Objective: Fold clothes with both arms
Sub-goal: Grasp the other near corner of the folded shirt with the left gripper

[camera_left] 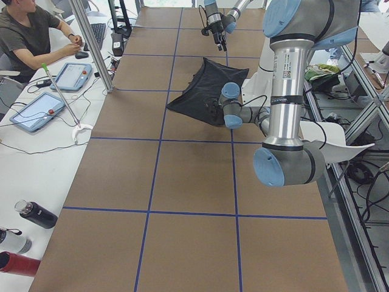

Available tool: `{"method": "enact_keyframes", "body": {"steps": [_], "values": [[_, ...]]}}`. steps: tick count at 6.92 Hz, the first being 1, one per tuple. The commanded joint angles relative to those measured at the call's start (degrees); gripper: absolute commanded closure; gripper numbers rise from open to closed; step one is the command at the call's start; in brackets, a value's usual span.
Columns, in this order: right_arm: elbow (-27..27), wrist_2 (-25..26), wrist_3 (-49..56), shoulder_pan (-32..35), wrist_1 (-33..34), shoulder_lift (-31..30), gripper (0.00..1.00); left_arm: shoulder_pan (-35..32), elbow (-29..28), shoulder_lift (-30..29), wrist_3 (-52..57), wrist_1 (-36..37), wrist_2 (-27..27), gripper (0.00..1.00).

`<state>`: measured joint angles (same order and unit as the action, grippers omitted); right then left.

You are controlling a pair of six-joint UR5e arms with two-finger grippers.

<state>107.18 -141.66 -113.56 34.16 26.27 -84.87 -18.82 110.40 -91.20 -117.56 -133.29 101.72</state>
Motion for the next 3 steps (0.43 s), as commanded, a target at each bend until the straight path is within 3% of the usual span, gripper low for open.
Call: {"method": "enact_keyframes", "body": {"steps": [1,3], "values": [[0.0,0.1,0.0,0.3,0.1,0.0,0.00,0.2,-1.2,0.1,-0.1,0.1,-0.2,0.00],[0.0,0.1,0.0,0.6,0.1,0.0,0.00,0.3,-1.6,0.0,-0.1,0.2,-0.2,0.00]]}}
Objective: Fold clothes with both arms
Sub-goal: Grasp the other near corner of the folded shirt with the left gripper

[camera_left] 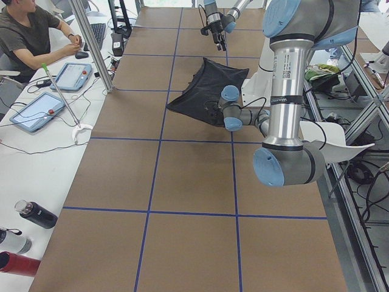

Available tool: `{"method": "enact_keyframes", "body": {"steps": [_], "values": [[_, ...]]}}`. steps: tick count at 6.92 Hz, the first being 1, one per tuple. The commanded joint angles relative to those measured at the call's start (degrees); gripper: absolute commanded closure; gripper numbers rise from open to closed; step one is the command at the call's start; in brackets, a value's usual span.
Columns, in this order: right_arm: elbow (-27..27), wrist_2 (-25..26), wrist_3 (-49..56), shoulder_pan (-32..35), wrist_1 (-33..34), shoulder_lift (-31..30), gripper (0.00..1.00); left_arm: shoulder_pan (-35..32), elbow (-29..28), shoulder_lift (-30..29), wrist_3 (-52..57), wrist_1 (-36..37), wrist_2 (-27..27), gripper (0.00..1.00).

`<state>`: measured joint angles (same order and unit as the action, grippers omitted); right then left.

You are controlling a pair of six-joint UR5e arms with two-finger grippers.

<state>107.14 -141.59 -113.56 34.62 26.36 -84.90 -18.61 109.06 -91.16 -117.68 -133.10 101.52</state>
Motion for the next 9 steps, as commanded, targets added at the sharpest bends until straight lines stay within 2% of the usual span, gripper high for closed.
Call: {"method": "enact_keyframes", "body": {"steps": [1,2,3,4,6,8,9], "values": [[0.0,0.0,0.0,0.2,0.0,0.0,0.00,0.4,-0.2,-0.1,0.0,0.1,0.0,0.00],[0.0,-0.1,0.0,0.3,0.0,0.0,0.00,0.4,-0.2,-0.1,0.0,0.1,0.1,0.05],[0.0,-0.1,0.0,0.4,0.0,-0.1,0.00,0.5,-0.2,-0.2,0.0,0.2,0.1,0.17],[0.0,-0.2,0.0,0.5,0.0,-0.1,0.00,0.9,-0.2,-0.2,0.0,0.2,0.1,0.37],[-0.1,-0.2,0.0,0.8,0.1,-0.2,0.00,1.2,-0.2,-0.4,0.1,0.2,0.1,0.59],[-0.2,-0.3,0.0,1.2,0.2,-0.2,0.00,1.2,0.5,-0.7,0.5,0.2,0.3,0.97],[-0.2,-0.3,0.0,1.2,0.2,-0.2,0.00,1.2,1.8,-0.7,0.5,0.2,0.7,1.00]]}}
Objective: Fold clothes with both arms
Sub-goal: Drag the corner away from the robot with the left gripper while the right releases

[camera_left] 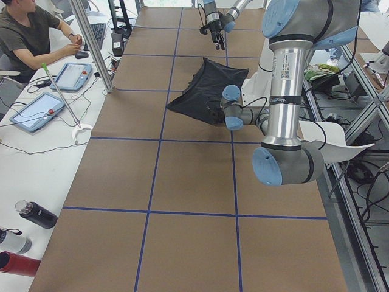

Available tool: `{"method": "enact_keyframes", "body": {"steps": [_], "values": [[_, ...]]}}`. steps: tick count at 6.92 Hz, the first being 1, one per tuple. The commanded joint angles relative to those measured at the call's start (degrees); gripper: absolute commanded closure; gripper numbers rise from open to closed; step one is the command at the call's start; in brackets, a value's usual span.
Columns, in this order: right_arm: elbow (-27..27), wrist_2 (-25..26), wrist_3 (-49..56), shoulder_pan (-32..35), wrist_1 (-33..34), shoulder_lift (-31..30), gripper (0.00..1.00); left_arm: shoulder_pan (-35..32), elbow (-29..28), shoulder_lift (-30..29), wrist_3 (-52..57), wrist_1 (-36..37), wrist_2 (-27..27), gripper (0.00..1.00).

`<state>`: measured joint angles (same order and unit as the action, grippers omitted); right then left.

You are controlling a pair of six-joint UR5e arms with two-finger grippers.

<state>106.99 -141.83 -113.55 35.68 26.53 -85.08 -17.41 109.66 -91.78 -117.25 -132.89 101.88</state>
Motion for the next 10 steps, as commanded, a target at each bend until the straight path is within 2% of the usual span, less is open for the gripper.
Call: {"method": "enact_keyframes", "body": {"steps": [1,2,5,7,8,10], "values": [[0.0,-0.1,0.0,0.4,0.0,0.0,0.00,-0.3,2.3,0.0,0.1,0.3,0.4,1.00],[-0.2,-0.1,0.0,1.2,0.0,0.0,0.00,-1.0,2.7,-0.2,0.3,2.7,0.4,1.00],[-0.5,0.2,0.0,2.5,0.0,0.1,0.00,-9.6,2.3,-3.8,5.3,9.3,0.3,1.00],[-1.1,0.2,0.1,4.1,0.0,0.0,0.00,-15.8,-0.1,-12.8,8.8,16.8,0.3,1.00],[-1.1,0.2,0.1,4.7,0.0,0.0,0.00,-18.2,-3.5,-18.1,11.0,19.8,0.3,1.00],[-1.0,0.2,0.1,6.1,0.0,-0.4,0.00,-20.5,-12.0,-25.4,11.2,19.4,-0.3,1.00]]}}
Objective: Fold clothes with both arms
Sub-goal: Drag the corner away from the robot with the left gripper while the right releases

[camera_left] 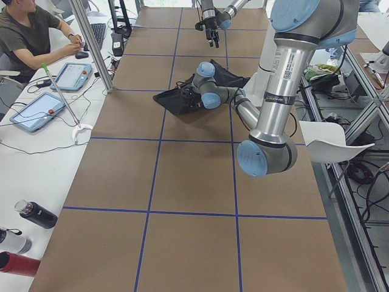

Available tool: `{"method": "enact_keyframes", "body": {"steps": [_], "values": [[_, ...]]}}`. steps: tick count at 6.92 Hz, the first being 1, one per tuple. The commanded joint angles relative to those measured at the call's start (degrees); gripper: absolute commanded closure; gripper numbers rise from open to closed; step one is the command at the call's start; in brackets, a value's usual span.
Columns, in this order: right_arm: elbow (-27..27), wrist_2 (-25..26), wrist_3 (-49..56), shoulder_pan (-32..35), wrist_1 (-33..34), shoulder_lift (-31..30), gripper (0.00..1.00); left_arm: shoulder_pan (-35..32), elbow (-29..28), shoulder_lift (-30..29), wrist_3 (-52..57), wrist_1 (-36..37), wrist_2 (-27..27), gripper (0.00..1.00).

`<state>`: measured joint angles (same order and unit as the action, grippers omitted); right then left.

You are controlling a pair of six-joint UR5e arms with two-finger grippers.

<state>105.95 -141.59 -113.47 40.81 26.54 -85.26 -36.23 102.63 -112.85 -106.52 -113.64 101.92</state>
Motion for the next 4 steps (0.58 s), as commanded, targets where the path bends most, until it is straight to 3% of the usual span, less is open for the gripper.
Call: {"method": "enact_keyframes", "body": {"steps": [1,4], "values": [[0.0,0.0,0.0,1.3,0.0,-0.3,0.00,-2.7,-8.9,-7.2,1.8,-1.7,-1.7,1.00],[0.0,0.4,0.0,4.1,0.1,-1.4,0.00,-5.2,-24.6,-16.2,4.7,-14.4,-6.1,1.00]]}}
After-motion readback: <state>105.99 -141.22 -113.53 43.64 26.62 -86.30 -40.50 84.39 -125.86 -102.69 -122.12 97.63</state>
